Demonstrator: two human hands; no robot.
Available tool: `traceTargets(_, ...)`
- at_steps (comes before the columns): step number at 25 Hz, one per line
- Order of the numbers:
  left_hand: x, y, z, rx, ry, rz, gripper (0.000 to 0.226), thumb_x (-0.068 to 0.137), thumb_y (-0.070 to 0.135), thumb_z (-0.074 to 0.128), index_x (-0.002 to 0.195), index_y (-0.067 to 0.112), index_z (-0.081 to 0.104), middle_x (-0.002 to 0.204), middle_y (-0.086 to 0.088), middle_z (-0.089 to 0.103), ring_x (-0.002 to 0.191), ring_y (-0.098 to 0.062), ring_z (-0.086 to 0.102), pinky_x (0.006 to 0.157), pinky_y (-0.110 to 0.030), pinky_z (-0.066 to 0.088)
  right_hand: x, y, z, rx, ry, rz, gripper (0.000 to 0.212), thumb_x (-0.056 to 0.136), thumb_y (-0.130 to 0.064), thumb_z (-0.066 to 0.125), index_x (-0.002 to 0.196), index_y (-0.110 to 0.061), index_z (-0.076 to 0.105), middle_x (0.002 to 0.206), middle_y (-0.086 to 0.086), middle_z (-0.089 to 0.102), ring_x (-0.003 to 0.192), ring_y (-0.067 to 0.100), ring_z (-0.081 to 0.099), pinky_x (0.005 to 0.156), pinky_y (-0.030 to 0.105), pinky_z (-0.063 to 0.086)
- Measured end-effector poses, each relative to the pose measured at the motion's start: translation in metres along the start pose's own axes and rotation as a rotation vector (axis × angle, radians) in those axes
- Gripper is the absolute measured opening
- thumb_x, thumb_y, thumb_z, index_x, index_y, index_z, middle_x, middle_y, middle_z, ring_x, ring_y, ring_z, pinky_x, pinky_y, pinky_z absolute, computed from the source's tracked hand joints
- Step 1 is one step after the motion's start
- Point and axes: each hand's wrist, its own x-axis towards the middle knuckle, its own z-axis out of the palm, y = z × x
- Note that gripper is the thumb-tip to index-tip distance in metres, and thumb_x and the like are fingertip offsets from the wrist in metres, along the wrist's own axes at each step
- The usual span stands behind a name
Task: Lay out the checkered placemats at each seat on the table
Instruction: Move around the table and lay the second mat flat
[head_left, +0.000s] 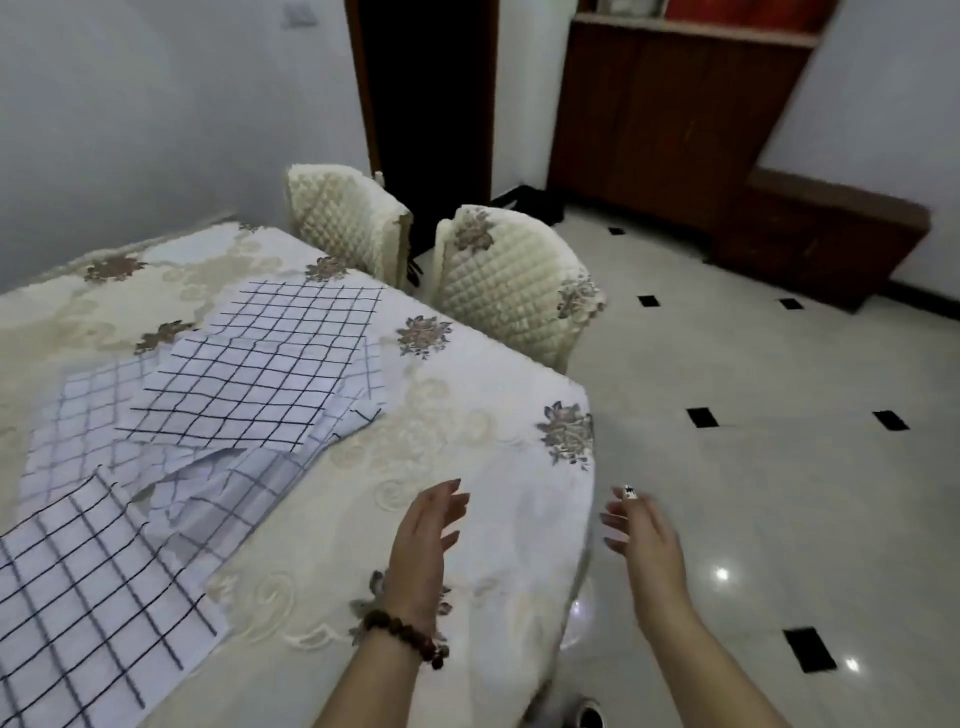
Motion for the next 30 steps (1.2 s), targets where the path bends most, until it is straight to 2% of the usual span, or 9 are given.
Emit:
traceTargets(2, 0.003, -0.006, 0.036, 0.033, -0.094, -0.01, 0.025, 0.097, 0.03, 0.044, 0.106, 0.02, 0.065, 0.11, -0.006, 0.069, 0.109, -0.017, 0.061, 0.094, -0.037, 0.047, 0.012, -0.003, -0.04, 0.026, 0.108, -0.005, 0.019, 0.096, -0.019, 0.044, 0.096, -0.014, 0.062, 0.091, 0.006, 0.061, 0.092, 0.023, 0.061, 0.078, 0.037, 0.048)
traceTargets(6, 0.01, -0.016, 0.104, 0.094, -0.224, -0.032, 0.025, 0.094, 0.035, 0.049, 0.106, 0.021, 0.066, 0.11, -0.004, 0.069, 0.108, -0.015, 0.062, 0.097, -0.04, 0.046, 0.037, -0.007, -0.107, 0.047, 0.256, 0.001, 0.022, 0.096, -0.022, 0.042, 0.101, -0.014, 0.062, 0.095, 0.005, 0.062, 0.091, 0.019, 0.061, 0.082, 0.04, 0.049)
traceTargets(12, 0.031, -0.027, 0.221, 0.116, -0.308, -0.069, 0.026, 0.096, 0.032, 0.045, 0.106, 0.02, 0.065, 0.111, -0.004, 0.068, 0.109, -0.016, 0.061, 0.101, -0.04, 0.043, 0.1, -0.016, -0.19, 0.115, 0.386, 0.036, 0.02, 0.096, -0.021, 0.042, 0.096, -0.017, 0.062, 0.095, 0.007, 0.062, 0.093, 0.023, 0.062, 0.074, 0.033, 0.049)
traceTargets(16, 0.057, -0.037, 0.306, 0.151, -0.323, -0.017, 0.024, 0.096, 0.031, 0.045, 0.104, 0.022, 0.066, 0.108, -0.005, 0.069, 0.106, -0.017, 0.063, 0.096, -0.038, 0.047, 0.152, -0.03, -0.242, 0.128, 0.382, 0.025, 0.025, 0.097, -0.021, 0.041, 0.102, -0.011, 0.064, 0.099, 0.008, 0.063, 0.095, 0.023, 0.063, 0.079, 0.037, 0.05)
traceTargets(22, 0.09, -0.043, 0.44, 0.126, -0.308, 0.017, 0.024, 0.097, 0.026, 0.044, 0.105, 0.015, 0.064, 0.109, -0.012, 0.067, 0.108, -0.023, 0.062, 0.096, -0.04, 0.045, 0.233, -0.073, -0.323, 0.119, 0.341, -0.024, 0.028, 0.097, -0.02, 0.041, 0.104, -0.009, 0.065, 0.099, 0.004, 0.064, 0.091, 0.019, 0.063, 0.076, 0.032, 0.05)
traceTargets(30, 0.152, -0.033, 0.515, 0.153, -0.221, 0.039, 0.026, 0.098, 0.024, 0.042, 0.108, 0.011, 0.062, 0.107, -0.009, 0.066, 0.108, -0.022, 0.061, 0.098, -0.041, 0.044, 0.327, -0.083, -0.347, 0.121, 0.308, 0.03, 0.027, 0.097, -0.02, 0.04, 0.1, -0.013, 0.066, 0.099, 0.003, 0.065, 0.095, 0.02, 0.064, 0.084, 0.038, 0.05)
